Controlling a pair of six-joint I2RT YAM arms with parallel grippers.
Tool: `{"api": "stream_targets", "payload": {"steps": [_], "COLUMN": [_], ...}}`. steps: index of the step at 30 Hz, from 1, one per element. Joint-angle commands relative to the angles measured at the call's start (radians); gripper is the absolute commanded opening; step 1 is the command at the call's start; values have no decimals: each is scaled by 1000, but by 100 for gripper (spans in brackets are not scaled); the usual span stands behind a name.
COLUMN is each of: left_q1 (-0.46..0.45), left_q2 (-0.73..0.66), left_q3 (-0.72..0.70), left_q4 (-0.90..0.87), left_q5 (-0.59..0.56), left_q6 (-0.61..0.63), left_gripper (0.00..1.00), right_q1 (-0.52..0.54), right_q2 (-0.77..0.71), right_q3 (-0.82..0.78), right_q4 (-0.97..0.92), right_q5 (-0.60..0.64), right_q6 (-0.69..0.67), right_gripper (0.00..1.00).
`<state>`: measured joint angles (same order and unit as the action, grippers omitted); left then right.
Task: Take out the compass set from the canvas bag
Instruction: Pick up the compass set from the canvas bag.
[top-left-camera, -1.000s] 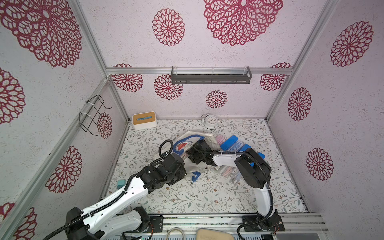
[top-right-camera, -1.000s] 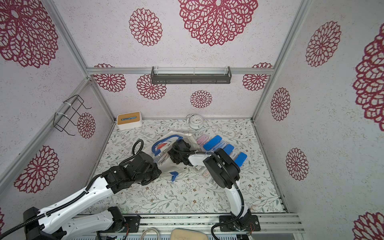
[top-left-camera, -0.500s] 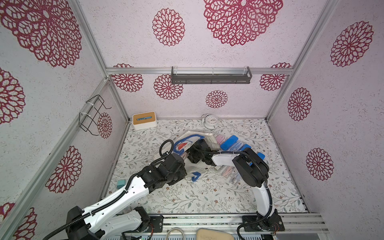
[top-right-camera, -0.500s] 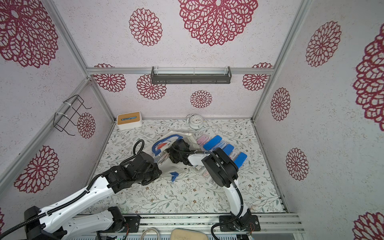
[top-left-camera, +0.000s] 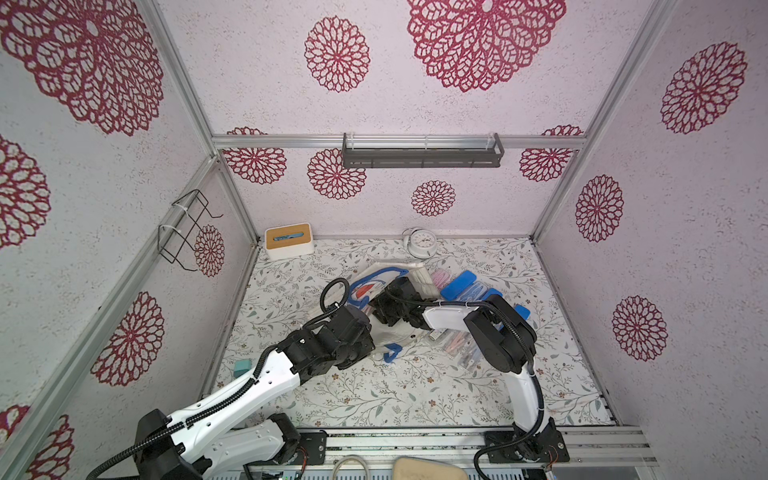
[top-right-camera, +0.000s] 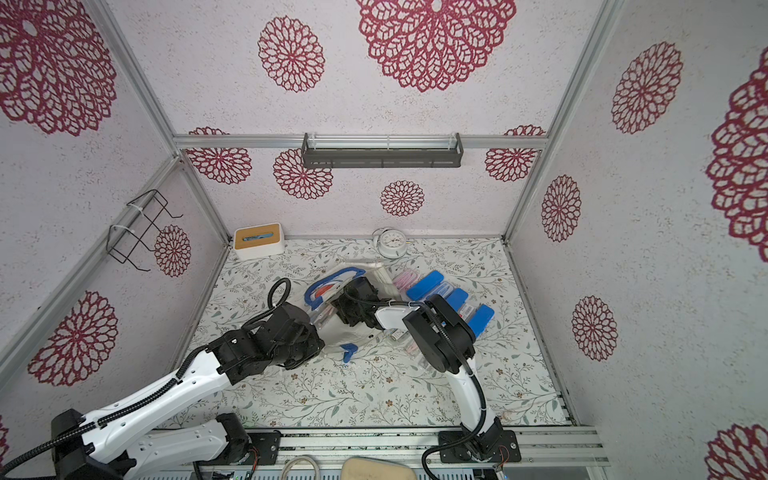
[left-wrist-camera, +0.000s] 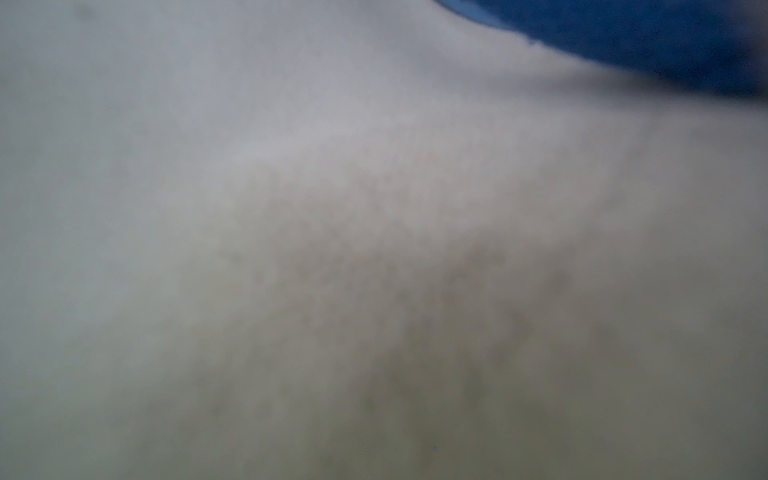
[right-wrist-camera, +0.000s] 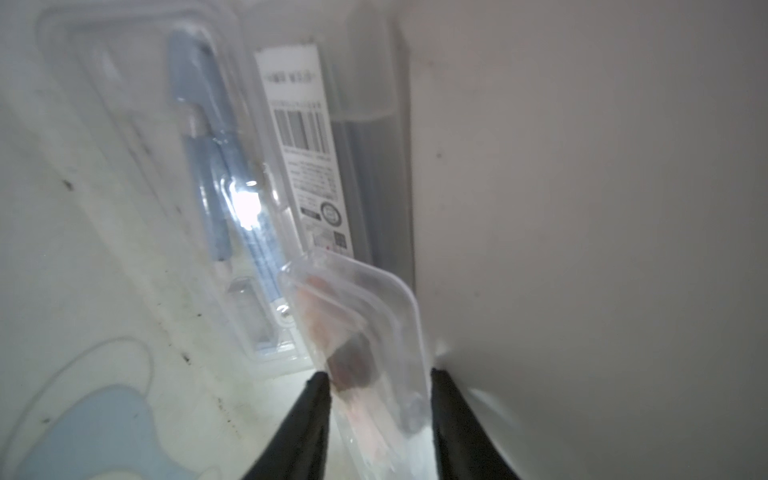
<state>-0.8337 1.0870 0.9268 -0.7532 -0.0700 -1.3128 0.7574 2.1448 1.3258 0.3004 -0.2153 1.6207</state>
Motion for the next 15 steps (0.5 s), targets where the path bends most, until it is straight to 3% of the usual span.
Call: {"api": "stream_targets", "payload": {"steps": [1, 9, 15], "left_q1": [-13, -13, -13], "left_q2": [-10, -29, -54], "left_q3": [23, 14, -3], "left_q4": [16, 5, 14], "left_q5": [0, -12, -20], "left_q6": [-3, -9, -26], "left_gripper": [0, 0, 0], "right_q1": [-4, -12, -13], "right_q2": [3, -65, -70], "right_q3": [-16, -17, -1], "right_q4": [-70, -19, -6], "right_q5": [14, 34, 43], "right_q6": [-4, -53, -65], "right_gripper": [34, 23, 21]}}
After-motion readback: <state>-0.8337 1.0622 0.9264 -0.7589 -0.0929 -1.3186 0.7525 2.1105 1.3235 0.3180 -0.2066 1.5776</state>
